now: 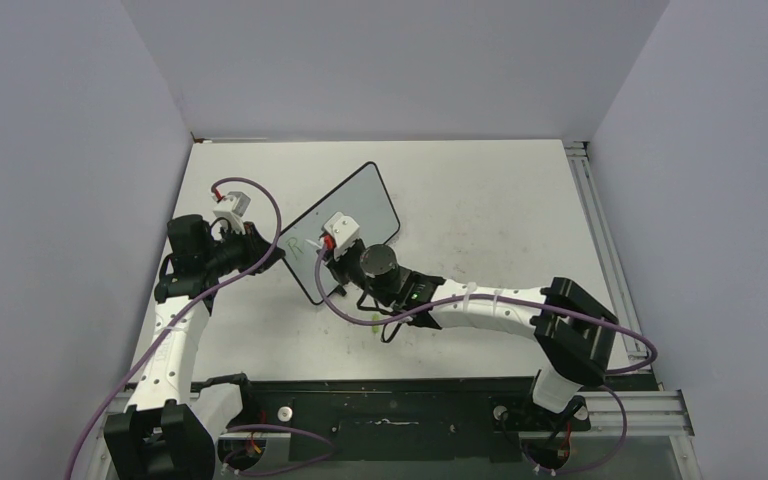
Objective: Write a sentence on the whiteboard
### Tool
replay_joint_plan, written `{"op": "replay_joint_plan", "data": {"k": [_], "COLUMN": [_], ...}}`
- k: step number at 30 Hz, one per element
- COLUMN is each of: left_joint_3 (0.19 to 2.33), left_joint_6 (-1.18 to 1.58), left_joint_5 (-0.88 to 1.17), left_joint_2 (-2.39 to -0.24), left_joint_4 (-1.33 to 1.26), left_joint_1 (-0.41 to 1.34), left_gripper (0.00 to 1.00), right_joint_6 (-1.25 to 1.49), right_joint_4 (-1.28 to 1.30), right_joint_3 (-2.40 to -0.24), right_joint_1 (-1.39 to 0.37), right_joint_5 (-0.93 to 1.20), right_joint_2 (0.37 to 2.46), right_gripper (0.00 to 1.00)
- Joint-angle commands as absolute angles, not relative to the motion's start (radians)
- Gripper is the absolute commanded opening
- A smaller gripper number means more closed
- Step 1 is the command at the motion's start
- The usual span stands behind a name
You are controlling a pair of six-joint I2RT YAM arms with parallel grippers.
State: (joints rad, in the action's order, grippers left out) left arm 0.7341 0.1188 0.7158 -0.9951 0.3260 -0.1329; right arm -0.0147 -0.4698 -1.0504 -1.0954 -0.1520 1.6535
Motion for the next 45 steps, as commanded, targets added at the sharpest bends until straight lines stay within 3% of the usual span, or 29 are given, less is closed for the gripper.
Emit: {"op": "replay_joint_plan", "data": {"k": [1,45], "left_joint_3": [0.783,0.784], "left_joint_6": [0.121,0.121], "left_joint_5": [0.730,0.730], "left_joint_2": [-0.977,-0.973], "left_joint_4": [0.302,0.302], "left_joint_1": [-0.138,-0.138], "left_gripper": [0.00,0.00], "right_joint_6": [-0.016,-0.007], "right_joint_4": [-0.521,-0.482], "right_joint_3": [-1.103,-1.032], "right_joint_1": [-1.106,-1.135], "right_joint_5": [-0.136,-0.193], "right_joint_2": [1.663,1.662], "right_gripper": [0.05,0.05]}}
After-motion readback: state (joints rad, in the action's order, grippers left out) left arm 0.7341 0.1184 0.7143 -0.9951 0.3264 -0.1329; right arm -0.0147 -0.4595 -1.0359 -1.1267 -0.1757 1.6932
